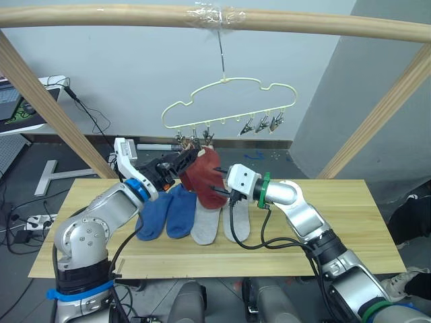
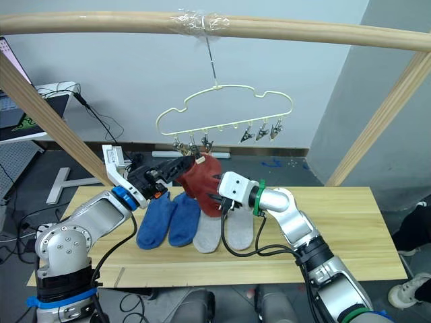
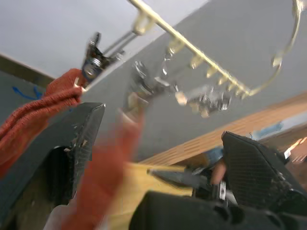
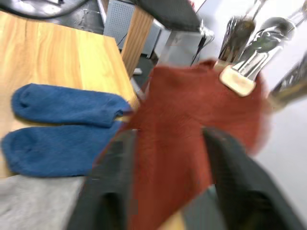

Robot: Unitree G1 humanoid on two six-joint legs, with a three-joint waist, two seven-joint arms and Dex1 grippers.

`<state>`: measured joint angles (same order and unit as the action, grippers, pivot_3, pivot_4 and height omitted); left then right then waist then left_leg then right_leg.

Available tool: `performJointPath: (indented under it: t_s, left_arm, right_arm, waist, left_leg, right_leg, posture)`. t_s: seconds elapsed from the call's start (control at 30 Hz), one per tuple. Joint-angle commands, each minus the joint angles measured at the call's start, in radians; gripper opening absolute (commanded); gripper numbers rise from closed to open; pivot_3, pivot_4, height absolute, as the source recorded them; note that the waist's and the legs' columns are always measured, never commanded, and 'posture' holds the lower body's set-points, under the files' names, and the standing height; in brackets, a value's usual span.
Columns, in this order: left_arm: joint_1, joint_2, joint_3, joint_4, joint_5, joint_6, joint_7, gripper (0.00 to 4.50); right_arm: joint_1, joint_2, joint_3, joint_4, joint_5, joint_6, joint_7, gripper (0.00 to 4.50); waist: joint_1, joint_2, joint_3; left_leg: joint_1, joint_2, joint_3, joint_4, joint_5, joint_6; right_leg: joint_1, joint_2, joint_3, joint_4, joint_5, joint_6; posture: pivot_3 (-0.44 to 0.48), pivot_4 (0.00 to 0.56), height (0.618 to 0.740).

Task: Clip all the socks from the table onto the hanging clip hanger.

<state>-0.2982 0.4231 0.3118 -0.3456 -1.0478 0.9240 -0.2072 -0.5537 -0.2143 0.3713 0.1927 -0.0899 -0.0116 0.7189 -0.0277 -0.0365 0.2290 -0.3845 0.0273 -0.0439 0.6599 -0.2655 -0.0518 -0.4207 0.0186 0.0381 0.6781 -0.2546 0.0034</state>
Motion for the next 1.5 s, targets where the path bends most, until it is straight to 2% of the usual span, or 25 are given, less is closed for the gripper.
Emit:
performJointPath:
  t_s: [0.03,0.1,0.23,0.37,0.43,0.53,0.7,0.77,0.97,1.1,1.27,1.5]
  left_arm:
    - [0.008,0.01,-0.014,-0.059,0.025,-0.04,-0.021,4.5]
    - [0.014,0.008,-0.02,-0.071,0.032,-0.048,-0.021,4.5]
    - [0.038,-0.049,-0.091,-0.107,0.119,-0.113,0.011,4.5]
    - [0.045,-0.034,-0.265,-0.128,0.405,-0.296,-0.023,4.5]
    - [0.044,-0.039,-0.317,-0.108,0.498,-0.393,-0.052,4.12]
    - [0.033,-0.084,-0.344,-0.07,0.568,-0.467,-0.045,3.36]
    - [0.004,-0.142,-0.406,0.001,0.697,-0.549,-0.034,1.67]
    - [-0.004,-0.163,-0.407,0.027,0.721,-0.564,-0.027,1.12]
    - [-0.025,-0.2,-0.407,0.106,0.783,-0.616,-0.037,1.12]
    - [-0.059,-0.229,-0.38,0.175,0.824,-0.653,0.002,1.12]
    - [-0.086,-0.262,-0.372,0.235,0.854,-0.704,0.008,1.12]
    - [-0.101,-0.28,-0.364,0.266,0.885,-0.729,0.012,3.29]
  right_arm:
    - [0.016,0.003,-0.047,-0.079,0.057,0.066,0.005,3.68]
    - [0.025,-0.007,-0.052,-0.095,0.064,0.091,0.008,4.43]
    - [0.041,-0.063,-0.082,-0.091,0.039,0.08,-0.012,4.47]
    - [0.064,-0.099,-0.146,-0.158,0.077,0.169,-0.028,4.47]
    - [0.068,-0.111,-0.164,-0.186,0.085,0.19,-0.027,4.5]
    - [0.072,-0.121,-0.191,-0.216,0.097,0.221,-0.041,4.5]
    - [0.081,-0.132,-0.264,-0.307,0.148,0.255,-0.065,4.5]
    - [0.09,-0.135,-0.28,-0.342,0.178,0.281,-0.059,4.5]
    - [0.095,-0.136,-0.32,-0.431,0.278,0.291,-0.036,4.5]
    - [0.08,-0.123,-0.332,-0.481,0.353,0.361,-0.042,4.5]
    - [0.075,-0.124,-0.326,-0.491,0.361,0.376,-0.07,4.5]
    - [0.067,-0.122,-0.328,-0.493,0.37,0.384,-0.094,4.5]
  waist:
    - [0.002,0.0,0.0]
    - [0.002,0.0,0.0]
    - [0.005,0.0,0.0]
    - [0.011,0.0,0.0]
    - [0.013,0.0,0.0]
    - [0.012,0.0,0.0]
    - [0.013,0.0,0.0]
    - [0.014,0.0,0.0]
    - [0.005,0.0,0.0]
    - [0.0,0.0,0.0]
    - [-0.001,0.0,0.0]
    - [-0.002,0.0,0.0]
  left_leg:
    - [0.0,0.0,0.0,0.0,0.0,0.0]
    - [0.0,0.0,0.0,0.0,0.0,0.0]
    - [0.0,-0.001,0.0,0.0,0.0,0.0]
    - [-0.001,-0.002,0.0,0.0,0.0,0.0]
    - [-0.001,-0.001,0.0,0.0,0.0,0.0]
    - [-0.001,-0.001,0.002,-0.001,0.0,0.0]
    - [-0.002,-0.001,0.004,0.0,0.0,0.0]
    - [-0.003,-0.002,0.005,0.0,0.0,0.001]
    - [-0.004,-0.001,0.004,0.0,0.0,0.001]
    - [-0.004,-0.001,0.005,0.001,0.0,0.001]
    - [-0.005,-0.001,0.005,0.001,0.0,0.001]
    - [-0.005,-0.001,0.005,0.001,0.0,0.001]
  right_leg:
    - [0.0,0.0,0.0,0.0,0.0,0.0]
    - [0.0,0.0,0.0,0.0,0.0,0.0]
    - [0.0,-0.001,0.0,0.0,0.0,0.0]
    - [0.0,-0.001,0.0,-0.002,0.0,0.0]
    - [0.0,-0.001,0.0,-0.002,0.0,0.0]
    - [-0.001,-0.001,0.001,-0.002,0.0,0.0]
    - [-0.001,-0.001,0.0,-0.002,0.0,0.0]
    - [-0.001,-0.001,0.0,-0.002,0.0,0.0]
    - [-0.002,-0.001,-0.001,-0.003,0.0,0.0]
    - [-0.001,-0.001,-0.002,-0.002,0.0,0.0]
    - [-0.001,-0.001,-0.001,-0.002,0.0,0.0]
    - [-0.001,-0.001,-0.002,-0.002,0.0,0.0]
  posture:
    - [0.059,0.196,0.74]
    - [0.059,0.196,0.74]
    - [0.065,0.194,0.74]
    - [0.059,0.186,0.74]
    - [0.045,0.18,0.74]
    - [0.045,0.18,0.74]
    - [0.018,0.174,0.74]
    - [0.018,0.174,0.74]
    - [0.006,0.172,0.74]
    - [-0.016,0.174,0.74]
    - [-0.028,0.177,0.74]
    - [-0.031,0.179,0.74]
